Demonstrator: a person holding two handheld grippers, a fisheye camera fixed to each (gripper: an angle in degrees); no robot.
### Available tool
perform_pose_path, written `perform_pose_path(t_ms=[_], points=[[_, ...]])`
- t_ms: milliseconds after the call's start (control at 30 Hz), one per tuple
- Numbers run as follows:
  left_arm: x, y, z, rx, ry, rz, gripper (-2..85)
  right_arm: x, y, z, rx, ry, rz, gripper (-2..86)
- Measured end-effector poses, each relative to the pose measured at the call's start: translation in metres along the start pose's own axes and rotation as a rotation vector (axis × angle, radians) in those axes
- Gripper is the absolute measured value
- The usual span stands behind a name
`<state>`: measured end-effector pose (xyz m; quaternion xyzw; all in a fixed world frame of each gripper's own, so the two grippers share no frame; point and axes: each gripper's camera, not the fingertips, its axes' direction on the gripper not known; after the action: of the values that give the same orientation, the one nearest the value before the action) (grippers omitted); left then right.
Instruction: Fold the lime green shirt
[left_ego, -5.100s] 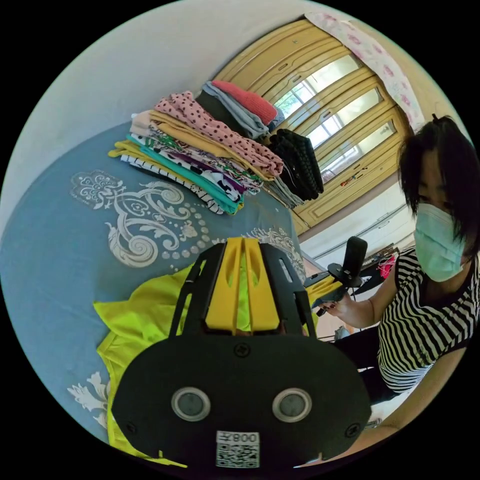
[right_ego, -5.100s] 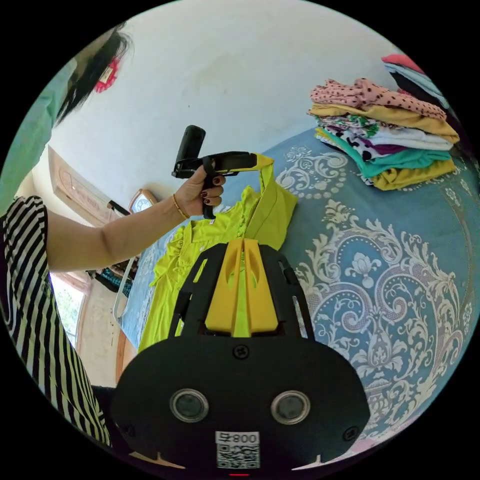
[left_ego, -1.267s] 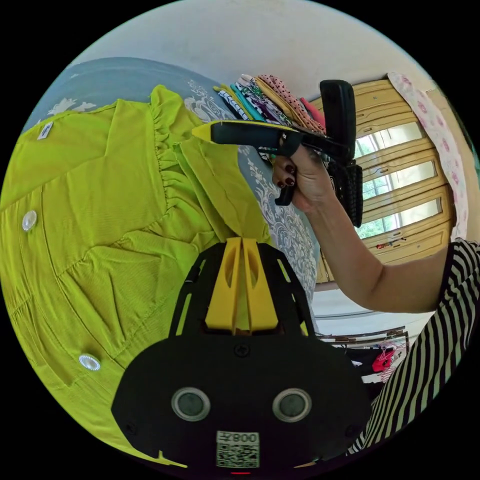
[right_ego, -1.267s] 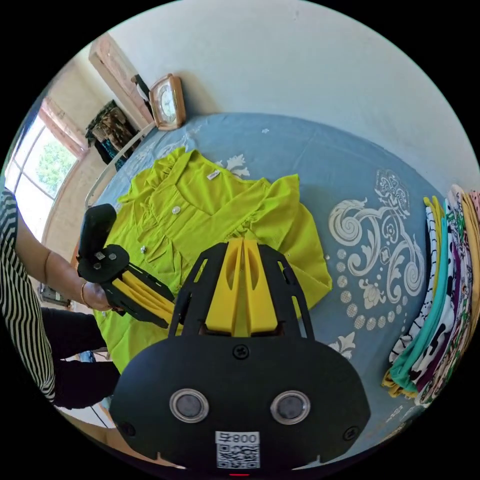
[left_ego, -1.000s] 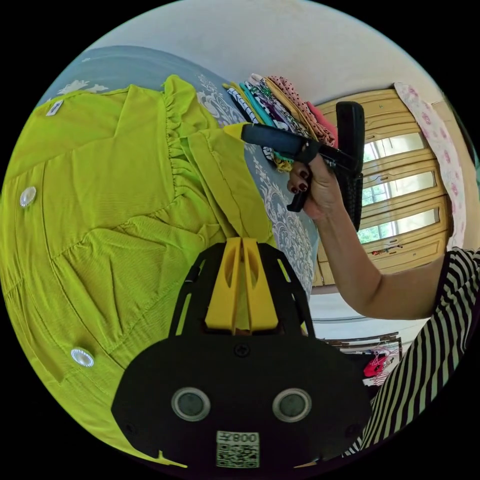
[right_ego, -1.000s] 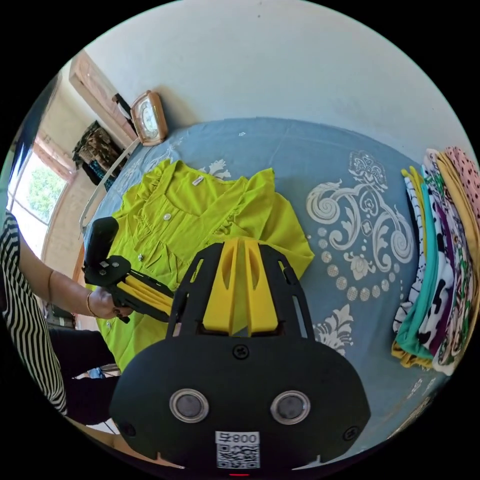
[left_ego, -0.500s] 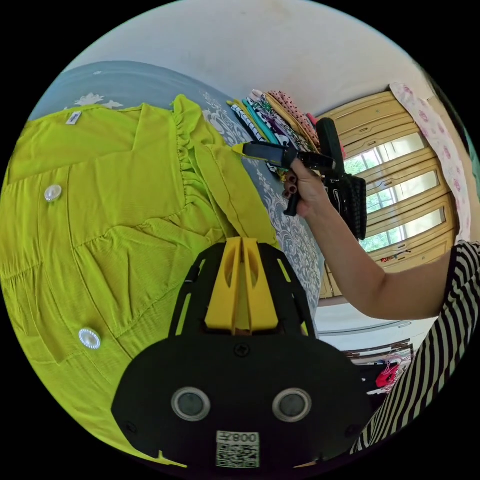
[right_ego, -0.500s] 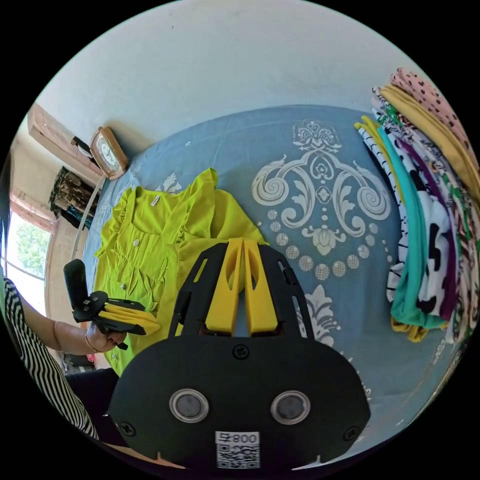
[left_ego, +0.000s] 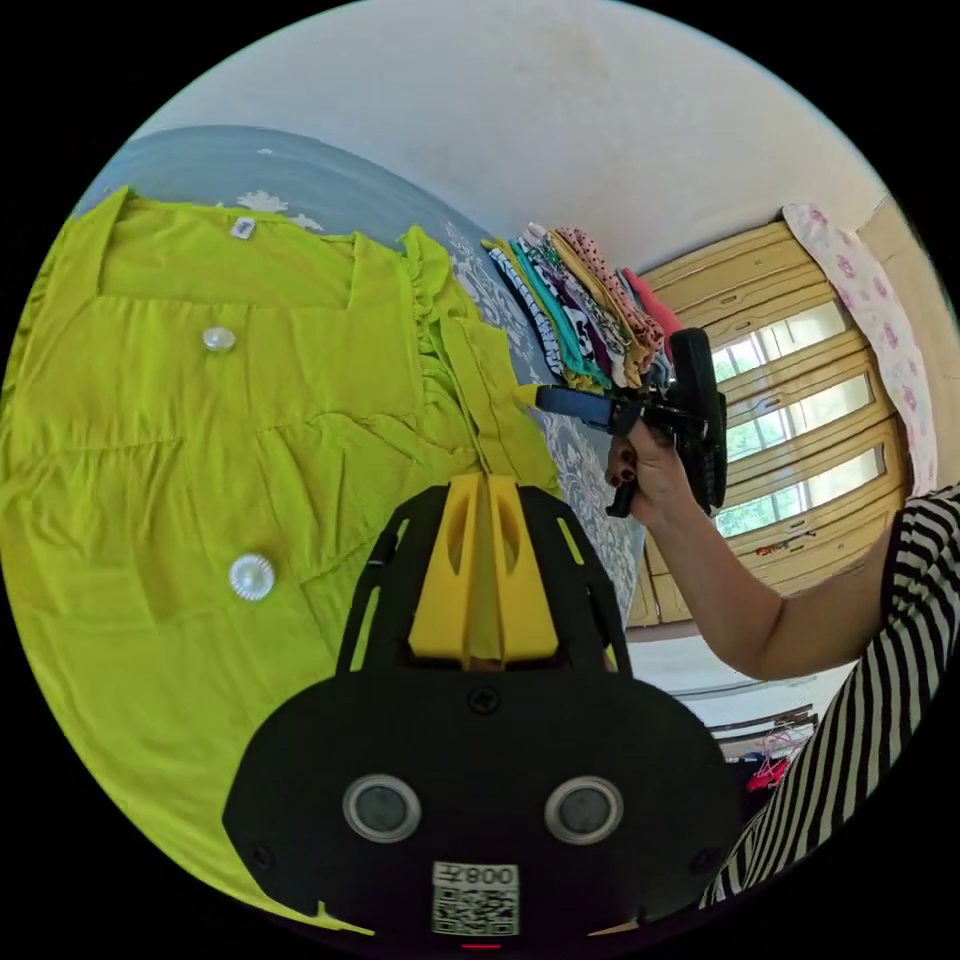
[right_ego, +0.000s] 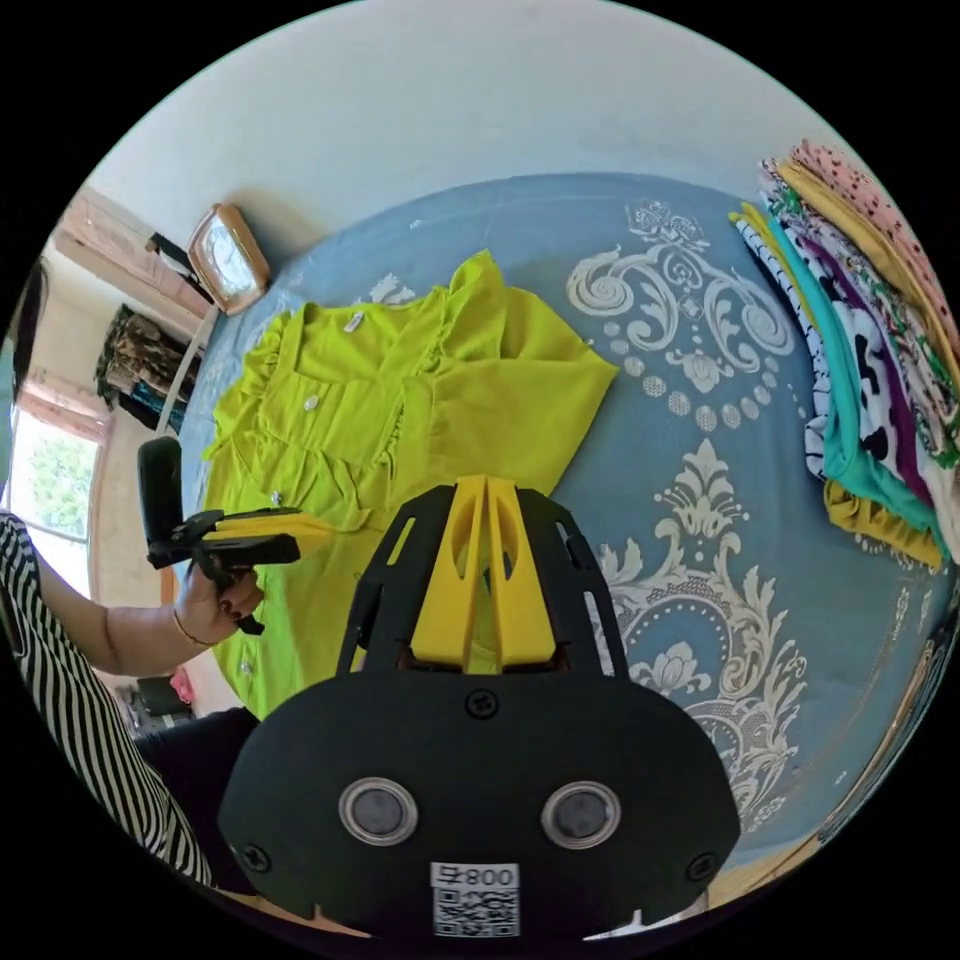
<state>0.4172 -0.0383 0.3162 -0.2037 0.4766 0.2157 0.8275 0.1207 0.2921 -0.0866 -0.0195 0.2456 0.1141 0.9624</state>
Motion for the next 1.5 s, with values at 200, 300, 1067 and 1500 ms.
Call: perform_pose_path(t_ms=[200,300,1067,1500], points=[[-0.023,0.065,-0.139,0.135,-0.16,-0.23,3.0,-0.092,-0.037,0.037,0.019,-0.086,-0.175,0.3],[-0.044,0.099,-0.218,0.251,-0.316,-0.378,4.2,-0.155,-0.069,0.082,-0.034,-0.217,-0.319,0.6],[-0.046,0.187,-0.356,0.633,-0.16,-0.701,3.5,-0.495,-0.212,0.344,-0.264,-0.093,-0.968,4.8],[0.056,0.166,-0.358,0.625,-0.348,-0.447,0.9,-0.422,-0.281,0.313,-0.087,-0.515,-0.752,0.8]])
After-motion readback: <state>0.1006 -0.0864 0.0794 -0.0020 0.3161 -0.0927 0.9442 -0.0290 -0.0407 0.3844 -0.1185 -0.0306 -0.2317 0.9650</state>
